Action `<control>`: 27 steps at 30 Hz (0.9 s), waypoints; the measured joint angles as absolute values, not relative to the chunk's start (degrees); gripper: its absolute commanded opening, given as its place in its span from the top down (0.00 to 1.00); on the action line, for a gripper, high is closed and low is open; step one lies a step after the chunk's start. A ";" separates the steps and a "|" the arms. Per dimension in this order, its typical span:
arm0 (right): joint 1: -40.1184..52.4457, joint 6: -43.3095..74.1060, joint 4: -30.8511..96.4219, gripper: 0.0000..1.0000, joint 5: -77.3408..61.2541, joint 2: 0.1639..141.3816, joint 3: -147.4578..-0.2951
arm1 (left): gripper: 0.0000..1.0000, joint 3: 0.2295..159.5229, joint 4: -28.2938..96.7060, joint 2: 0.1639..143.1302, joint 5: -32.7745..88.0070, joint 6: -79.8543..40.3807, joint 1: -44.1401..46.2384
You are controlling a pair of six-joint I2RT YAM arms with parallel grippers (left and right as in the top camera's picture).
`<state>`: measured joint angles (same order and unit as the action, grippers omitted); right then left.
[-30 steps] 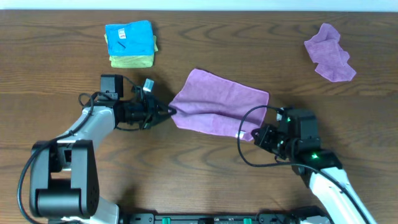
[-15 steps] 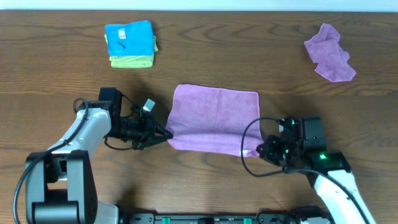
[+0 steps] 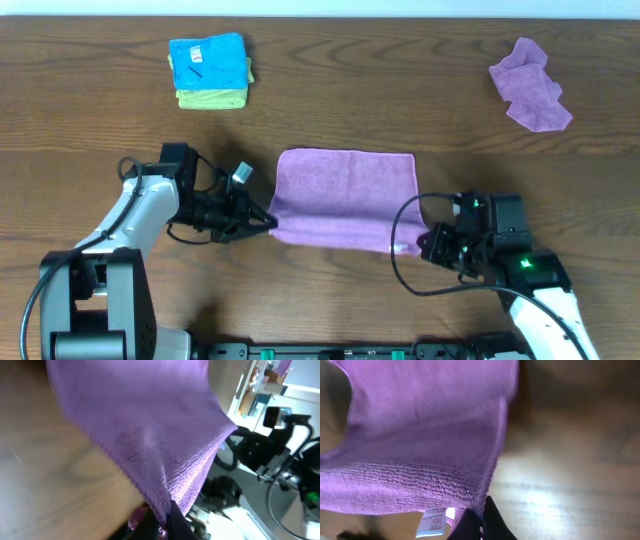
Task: Fold the cloth
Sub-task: 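Lift the near edge with both grippers and fold it over the far edge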
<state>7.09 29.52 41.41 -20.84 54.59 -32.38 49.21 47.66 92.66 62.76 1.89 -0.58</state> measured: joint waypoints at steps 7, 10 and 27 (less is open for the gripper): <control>7.18 29.34 29.54 0.99 -19.09 57.78 -32.62 | 0.94 49.21 31.24 92.66 63.20 -8.03 -0.56; 7.29 29.28 24.97 0.99 -18.44 62.02 -32.69 | 0.94 49.19 23.86 92.66 62.22 -12.73 0.05; 7.31 29.04 4.67 0.99 -13.13 78.17 -32.84 | 0.94 49.12 -3.60 98.59 48.10 -28.62 6.09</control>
